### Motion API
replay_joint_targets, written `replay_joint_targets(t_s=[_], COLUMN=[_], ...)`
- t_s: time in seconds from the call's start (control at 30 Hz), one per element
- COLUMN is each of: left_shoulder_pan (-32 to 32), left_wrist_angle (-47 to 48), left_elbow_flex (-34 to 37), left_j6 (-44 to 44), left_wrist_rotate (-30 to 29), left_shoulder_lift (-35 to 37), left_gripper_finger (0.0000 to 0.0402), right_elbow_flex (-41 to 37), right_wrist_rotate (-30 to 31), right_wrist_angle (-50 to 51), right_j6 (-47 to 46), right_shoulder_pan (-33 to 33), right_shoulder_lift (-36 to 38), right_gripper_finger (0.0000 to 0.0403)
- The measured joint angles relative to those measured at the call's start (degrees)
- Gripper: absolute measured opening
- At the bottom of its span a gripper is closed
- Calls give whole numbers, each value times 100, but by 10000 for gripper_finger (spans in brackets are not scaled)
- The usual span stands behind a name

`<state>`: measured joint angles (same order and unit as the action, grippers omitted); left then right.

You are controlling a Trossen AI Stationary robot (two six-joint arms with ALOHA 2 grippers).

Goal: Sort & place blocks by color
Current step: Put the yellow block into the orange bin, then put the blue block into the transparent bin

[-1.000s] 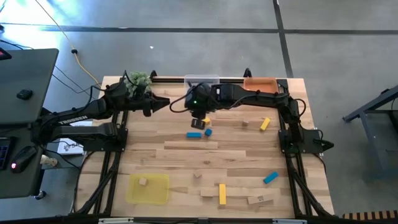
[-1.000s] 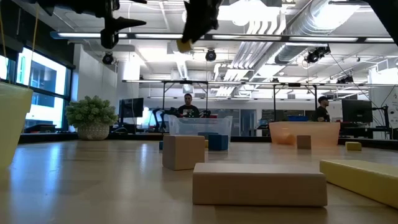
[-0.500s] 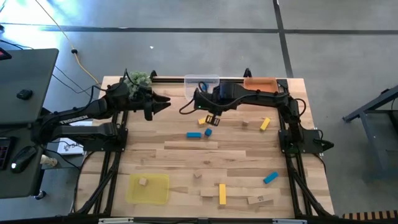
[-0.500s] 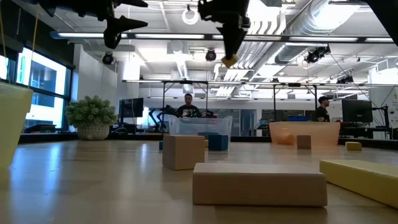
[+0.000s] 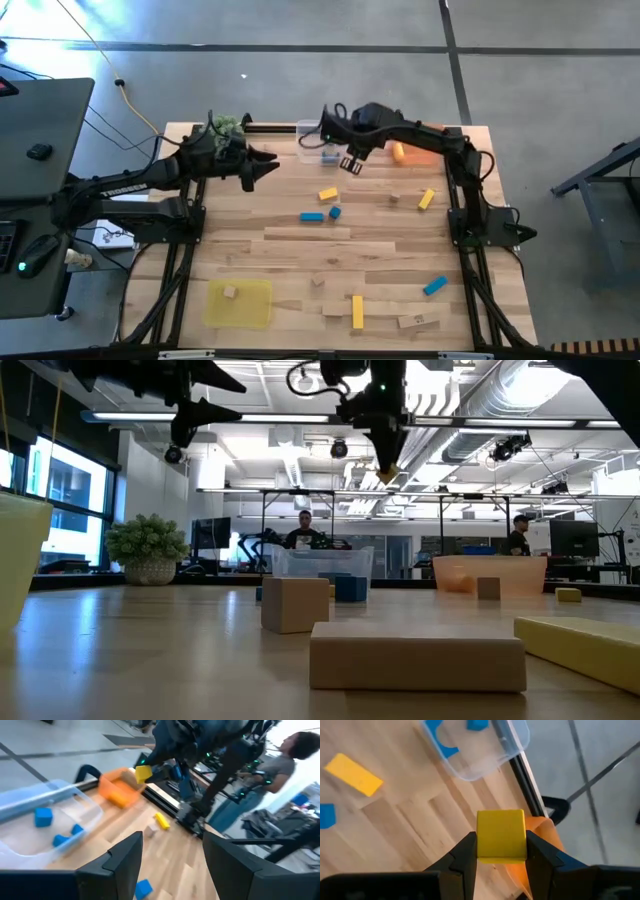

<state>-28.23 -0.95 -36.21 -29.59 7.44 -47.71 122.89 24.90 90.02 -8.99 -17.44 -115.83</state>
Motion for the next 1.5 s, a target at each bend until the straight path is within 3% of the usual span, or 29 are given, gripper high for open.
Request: replay_joint_targets(t_s=[0.2,0.6,0.77,1.03,1.5], left_shoulder_pan=[-14,-615,-821,-1054,-1274], left_wrist_angle=[0,0,0,-9,-7], left_elbow_flex=[0,0,0,0,0], left_j6=[213,221,134,126,119], left_wrist_rotate=[-374,-410,-407,-404,-404], left_shoulder_lift=[-6,-4,-4,-4,-4], left_gripper_finger=[197,197,197,197,197], right_elbow_flex=[0,-87,-1279,-3015,-4941], right_wrist_rotate=[-155,-405,-344,-456,-1604], right_wrist_angle=[0,-51,-344,-1776,-3693], right_j6=[2,26,26,141,185], right_shoulder_pan=[-636,-1661,-1930,-2366,-3663], right_shoulder_lift=[0,8,208,925,1652], right_gripper_finger=[106,106,106,106,106])
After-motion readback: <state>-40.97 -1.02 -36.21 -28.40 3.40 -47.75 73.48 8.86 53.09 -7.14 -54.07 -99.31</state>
